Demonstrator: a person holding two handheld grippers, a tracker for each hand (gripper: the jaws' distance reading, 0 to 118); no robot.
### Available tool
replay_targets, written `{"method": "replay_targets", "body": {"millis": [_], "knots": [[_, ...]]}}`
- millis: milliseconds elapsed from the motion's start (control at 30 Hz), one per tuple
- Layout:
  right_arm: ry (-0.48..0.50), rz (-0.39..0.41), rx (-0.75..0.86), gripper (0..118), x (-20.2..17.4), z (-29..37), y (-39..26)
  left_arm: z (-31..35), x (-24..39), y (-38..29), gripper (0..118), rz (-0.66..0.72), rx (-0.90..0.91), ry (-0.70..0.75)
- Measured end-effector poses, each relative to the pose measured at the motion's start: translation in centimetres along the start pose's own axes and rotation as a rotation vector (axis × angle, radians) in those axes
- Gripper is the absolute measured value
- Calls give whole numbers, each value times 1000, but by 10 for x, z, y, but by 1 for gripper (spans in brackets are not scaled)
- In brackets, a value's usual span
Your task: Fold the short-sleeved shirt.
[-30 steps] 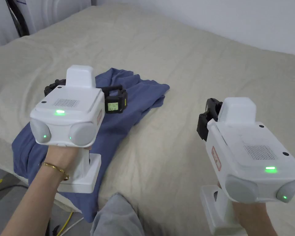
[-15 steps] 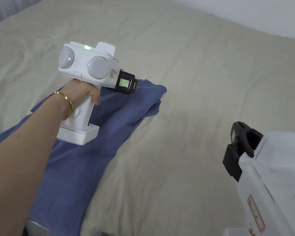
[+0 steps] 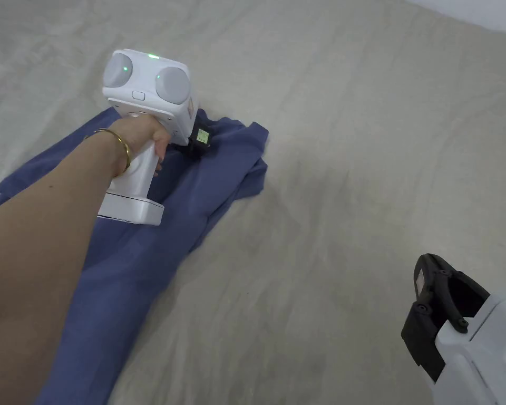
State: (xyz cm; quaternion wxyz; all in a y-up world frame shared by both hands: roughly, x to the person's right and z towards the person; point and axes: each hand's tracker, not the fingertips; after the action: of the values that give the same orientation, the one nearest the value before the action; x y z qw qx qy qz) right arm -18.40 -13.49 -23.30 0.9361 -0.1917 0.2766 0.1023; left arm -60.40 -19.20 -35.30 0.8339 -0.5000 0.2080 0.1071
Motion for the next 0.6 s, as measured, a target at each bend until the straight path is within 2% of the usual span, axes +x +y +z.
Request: {"method": "replay_targets", "body": {"millis": [67,133,267,367,500,600], "knots": [[0,-5,-11,0,2,2,-3,6,3,0,25,23,2,-3],[-5,-12,-17,0,3,8,-5,9,3,2,0,64,-3,45],[-30,-32,-9,0,10,26,-4,24,12,-9,0,54,16,62],[-45,-37,6,0,18,43,2,53,10,-14,0,102,121,62],[-78,-35,73,0,28,78,14,115,-1,-20,0,222,277,78],[-99,-15,114,0,36,108,20,171,-8,-25,0,213,370,104]]}}
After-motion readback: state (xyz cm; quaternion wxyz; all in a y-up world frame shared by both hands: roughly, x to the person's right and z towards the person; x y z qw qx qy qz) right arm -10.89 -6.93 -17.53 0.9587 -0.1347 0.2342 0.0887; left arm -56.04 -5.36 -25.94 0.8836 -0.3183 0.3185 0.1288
